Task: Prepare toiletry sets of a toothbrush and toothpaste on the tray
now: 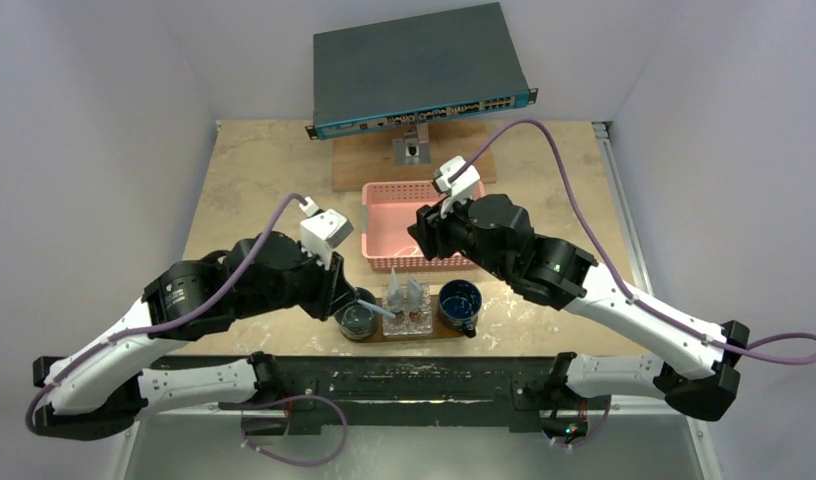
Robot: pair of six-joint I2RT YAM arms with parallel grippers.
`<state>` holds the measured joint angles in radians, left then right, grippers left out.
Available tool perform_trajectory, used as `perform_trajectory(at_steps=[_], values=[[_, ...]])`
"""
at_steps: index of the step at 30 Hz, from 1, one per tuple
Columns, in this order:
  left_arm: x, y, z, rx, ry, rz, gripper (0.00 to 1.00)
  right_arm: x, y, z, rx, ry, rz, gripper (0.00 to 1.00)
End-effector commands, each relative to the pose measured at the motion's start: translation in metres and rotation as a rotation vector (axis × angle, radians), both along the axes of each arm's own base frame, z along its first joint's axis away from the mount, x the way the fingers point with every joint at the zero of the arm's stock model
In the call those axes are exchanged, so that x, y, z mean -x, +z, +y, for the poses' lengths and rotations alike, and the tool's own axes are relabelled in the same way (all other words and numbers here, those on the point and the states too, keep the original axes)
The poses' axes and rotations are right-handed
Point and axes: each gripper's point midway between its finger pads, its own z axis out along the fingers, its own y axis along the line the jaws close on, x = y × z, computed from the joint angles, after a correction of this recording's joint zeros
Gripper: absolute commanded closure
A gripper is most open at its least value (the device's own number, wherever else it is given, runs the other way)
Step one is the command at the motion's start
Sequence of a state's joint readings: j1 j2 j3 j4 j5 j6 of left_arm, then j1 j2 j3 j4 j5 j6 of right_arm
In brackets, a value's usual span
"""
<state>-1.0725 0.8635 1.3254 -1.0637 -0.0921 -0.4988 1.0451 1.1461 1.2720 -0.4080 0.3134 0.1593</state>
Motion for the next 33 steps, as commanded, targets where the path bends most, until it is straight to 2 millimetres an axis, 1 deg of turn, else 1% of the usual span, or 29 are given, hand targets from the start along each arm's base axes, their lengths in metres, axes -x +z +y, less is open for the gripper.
perform_trajectory(at_steps=[1, 5, 11, 16, 24, 29, 33], values=[[-0.012, 0.015, -0.003, -0.039, 0.081, -0.098, 1.0, -0.014, 0.0, -0.018, -0.049, -0.095, 0.025, 0.48], [-0.008, 0.009, -0.013, -0.088, 0.086, -0.12, 1.0, -0.027, -0.01, -0.031, -0.046, -0.149, 0.042, 0.48], [-0.004, -0.005, -0.024, -0.167, 0.101, -0.138, 1.0, -0.033, -0.021, -0.041, -0.053, -0.173, 0.054, 0.48], [-0.005, -0.008, -0.027, -0.2, 0.117, -0.154, 1.0, -0.034, -0.029, -0.044, -0.051, -0.176, 0.064, 0.48], [-0.003, -0.016, -0.041, -0.202, 0.097, -0.138, 1.0, -0.033, -0.036, -0.05, -0.055, -0.184, 0.076, 0.48], [-0.002, -0.024, -0.052, -0.206, 0.079, -0.127, 1.0, -0.032, -0.039, -0.052, -0.054, -0.183, 0.079, 0.47], [-0.002, -0.033, -0.056, -0.234, 0.076, -0.125, 1.0, -0.032, -0.041, -0.052, -0.05, -0.184, 0.083, 0.47]])
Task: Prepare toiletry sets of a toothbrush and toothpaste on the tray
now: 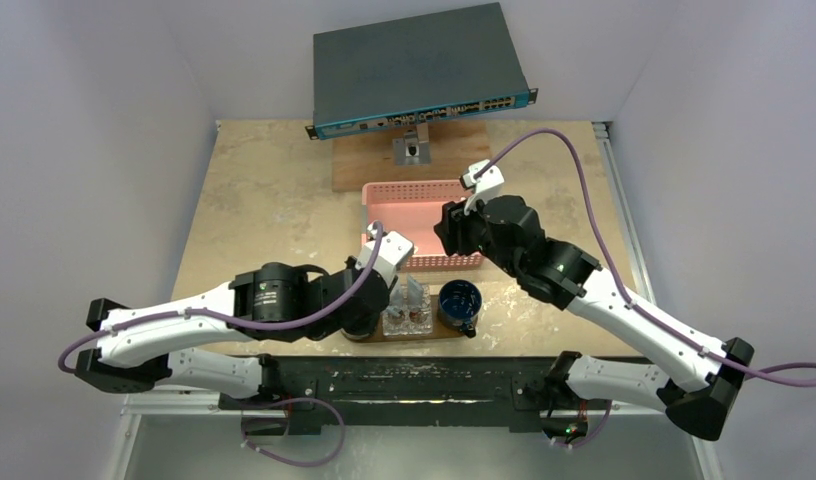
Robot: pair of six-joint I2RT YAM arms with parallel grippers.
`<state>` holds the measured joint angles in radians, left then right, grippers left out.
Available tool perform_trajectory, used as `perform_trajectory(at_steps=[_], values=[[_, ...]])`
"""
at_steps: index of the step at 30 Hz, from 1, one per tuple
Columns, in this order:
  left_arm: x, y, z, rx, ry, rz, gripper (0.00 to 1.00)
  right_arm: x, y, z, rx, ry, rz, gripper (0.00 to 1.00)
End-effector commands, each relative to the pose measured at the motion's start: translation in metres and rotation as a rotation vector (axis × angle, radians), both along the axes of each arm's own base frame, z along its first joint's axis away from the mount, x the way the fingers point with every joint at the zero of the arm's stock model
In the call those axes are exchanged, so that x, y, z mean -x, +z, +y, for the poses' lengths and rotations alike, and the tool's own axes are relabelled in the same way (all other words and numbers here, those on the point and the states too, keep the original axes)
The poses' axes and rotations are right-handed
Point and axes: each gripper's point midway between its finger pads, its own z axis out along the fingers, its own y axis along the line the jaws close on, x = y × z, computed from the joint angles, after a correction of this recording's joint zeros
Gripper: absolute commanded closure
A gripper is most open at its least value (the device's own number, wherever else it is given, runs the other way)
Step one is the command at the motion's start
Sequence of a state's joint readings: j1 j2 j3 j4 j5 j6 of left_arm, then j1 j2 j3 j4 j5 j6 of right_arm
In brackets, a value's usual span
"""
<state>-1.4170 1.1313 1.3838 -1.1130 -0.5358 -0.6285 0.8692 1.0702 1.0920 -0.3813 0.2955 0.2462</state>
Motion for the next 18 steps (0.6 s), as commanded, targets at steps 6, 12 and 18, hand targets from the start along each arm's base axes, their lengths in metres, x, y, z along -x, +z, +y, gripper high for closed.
perform_trajectory(at_steps=[6, 12, 18], values=[[-0.002, -0.014, -0.016, -0.002, 0.005, -0.007, 1.0, 0.0, 0.006, 0.0, -0.041, 0.002, -0.018, 0.46], [-0.005, -0.027, -0.023, -0.017, 0.004, -0.018, 1.0, -0.001, 0.001, 0.0, -0.027, 0.003, -0.014, 0.45], [-0.006, -0.04, -0.022, -0.013, 0.013, -0.023, 1.0, -0.001, -0.003, 0.0, -0.025, 0.002, -0.008, 0.45]])
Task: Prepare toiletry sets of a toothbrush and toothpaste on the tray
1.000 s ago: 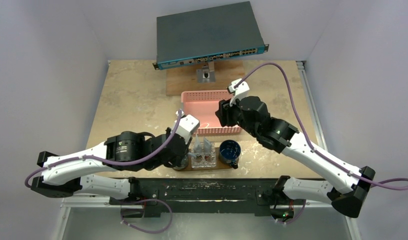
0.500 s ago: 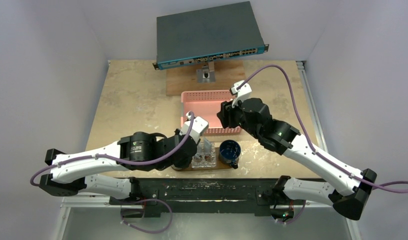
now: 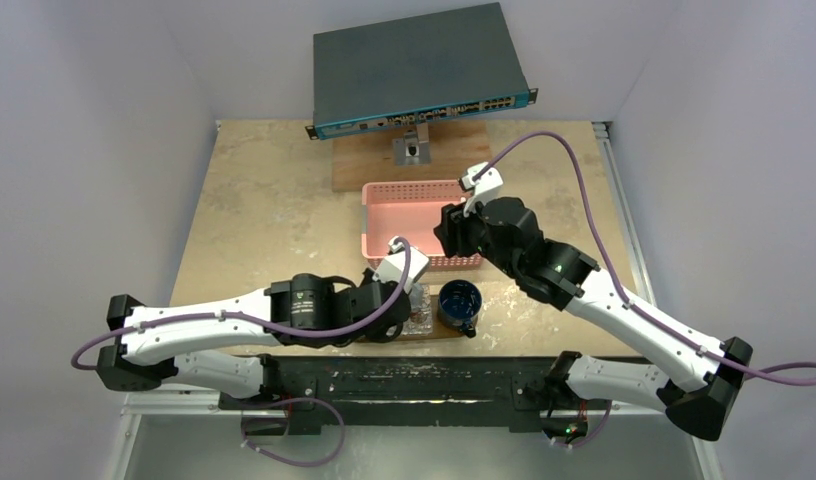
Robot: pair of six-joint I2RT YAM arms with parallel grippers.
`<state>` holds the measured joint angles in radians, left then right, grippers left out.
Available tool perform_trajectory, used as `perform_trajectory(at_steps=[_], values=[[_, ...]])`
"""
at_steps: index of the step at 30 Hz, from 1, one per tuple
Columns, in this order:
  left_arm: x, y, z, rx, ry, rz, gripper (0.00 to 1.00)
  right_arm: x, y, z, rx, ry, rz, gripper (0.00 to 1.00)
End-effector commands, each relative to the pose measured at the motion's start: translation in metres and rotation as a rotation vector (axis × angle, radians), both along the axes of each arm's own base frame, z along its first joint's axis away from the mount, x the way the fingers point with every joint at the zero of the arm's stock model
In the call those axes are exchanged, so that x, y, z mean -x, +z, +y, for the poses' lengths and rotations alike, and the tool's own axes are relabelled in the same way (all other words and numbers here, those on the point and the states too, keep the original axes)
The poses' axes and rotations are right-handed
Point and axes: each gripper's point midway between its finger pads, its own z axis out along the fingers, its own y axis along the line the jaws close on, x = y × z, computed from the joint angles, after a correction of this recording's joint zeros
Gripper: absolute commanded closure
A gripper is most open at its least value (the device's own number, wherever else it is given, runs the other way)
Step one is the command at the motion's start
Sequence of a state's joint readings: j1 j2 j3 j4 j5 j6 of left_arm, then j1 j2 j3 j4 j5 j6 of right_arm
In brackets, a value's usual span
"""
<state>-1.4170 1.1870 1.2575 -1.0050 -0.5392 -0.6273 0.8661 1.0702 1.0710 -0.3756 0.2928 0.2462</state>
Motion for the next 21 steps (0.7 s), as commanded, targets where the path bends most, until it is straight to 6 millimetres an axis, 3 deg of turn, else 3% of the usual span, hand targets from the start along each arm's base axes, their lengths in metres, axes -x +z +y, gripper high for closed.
perform_trajectory(at_steps=[1, 21], values=[[-0.004, 0.004, -0.006, 0.066, 0.013, -0.033, 1.0, -0.002, 0.005, 0.001, -0.035, 0.002, -0.018, 0.45], [-0.013, -0.025, -0.003, 0.135, 0.042, -0.095, 1.0, -0.002, 0.0, 0.004, -0.047, 0.0, -0.007, 0.45]])
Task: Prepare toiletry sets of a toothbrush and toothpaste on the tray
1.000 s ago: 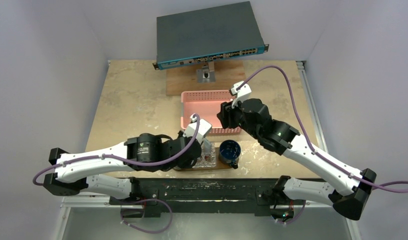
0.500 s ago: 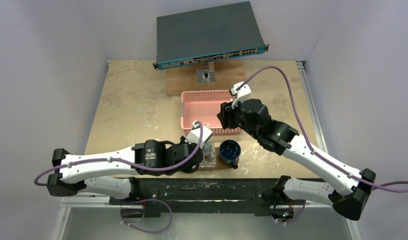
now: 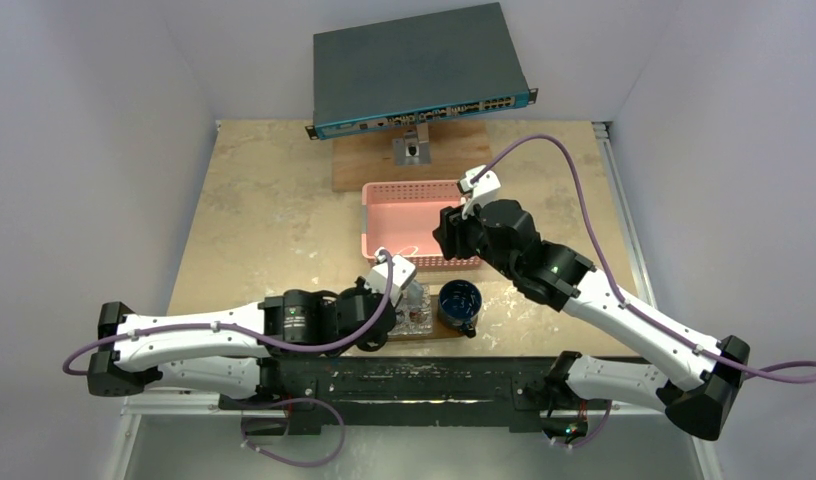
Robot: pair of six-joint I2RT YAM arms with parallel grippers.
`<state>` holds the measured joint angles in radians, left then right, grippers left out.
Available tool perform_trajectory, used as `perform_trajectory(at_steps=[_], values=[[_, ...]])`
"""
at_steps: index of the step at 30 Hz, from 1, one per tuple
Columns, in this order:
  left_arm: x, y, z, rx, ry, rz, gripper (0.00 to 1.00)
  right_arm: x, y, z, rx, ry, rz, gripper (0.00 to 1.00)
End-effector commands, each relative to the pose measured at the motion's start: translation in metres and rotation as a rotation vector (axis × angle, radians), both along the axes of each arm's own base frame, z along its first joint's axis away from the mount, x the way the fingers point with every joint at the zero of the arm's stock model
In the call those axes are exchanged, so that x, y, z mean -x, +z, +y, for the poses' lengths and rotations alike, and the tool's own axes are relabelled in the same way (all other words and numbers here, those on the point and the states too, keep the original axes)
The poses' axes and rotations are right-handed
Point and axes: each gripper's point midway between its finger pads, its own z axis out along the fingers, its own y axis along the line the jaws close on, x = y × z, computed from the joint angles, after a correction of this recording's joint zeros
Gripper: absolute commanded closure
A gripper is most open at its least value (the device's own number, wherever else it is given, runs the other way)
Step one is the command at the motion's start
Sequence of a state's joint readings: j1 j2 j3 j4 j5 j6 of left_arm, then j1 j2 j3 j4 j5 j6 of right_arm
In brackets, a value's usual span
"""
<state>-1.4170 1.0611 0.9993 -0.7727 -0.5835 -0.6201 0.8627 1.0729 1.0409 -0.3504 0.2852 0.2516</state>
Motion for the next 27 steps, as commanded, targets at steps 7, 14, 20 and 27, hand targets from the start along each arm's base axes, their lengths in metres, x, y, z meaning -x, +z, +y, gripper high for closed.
perform_trajectory(at_steps=[7, 14, 20, 27], values=[[-0.013, 0.004, -0.003, 0.035, 0.064, -0.069, 1.0, -0.001, 0.007, 0.004, -0.049, 0.003, -0.01, 0.45], [-0.013, -0.004, -0.005, 0.037, 0.071, -0.064, 1.0, -0.001, 0.004, 0.005, -0.045, 0.005, -0.009, 0.45], [-0.012, -0.009, -0.003, 0.034, 0.079, -0.055, 1.0, -0.001, 0.0, 0.006, -0.041, 0.01, -0.002, 0.45], [-0.01, -0.009, -0.002, 0.034, 0.081, -0.054, 1.0, -0.002, 0.0, 0.007, -0.038, 0.013, -0.004, 0.45]])
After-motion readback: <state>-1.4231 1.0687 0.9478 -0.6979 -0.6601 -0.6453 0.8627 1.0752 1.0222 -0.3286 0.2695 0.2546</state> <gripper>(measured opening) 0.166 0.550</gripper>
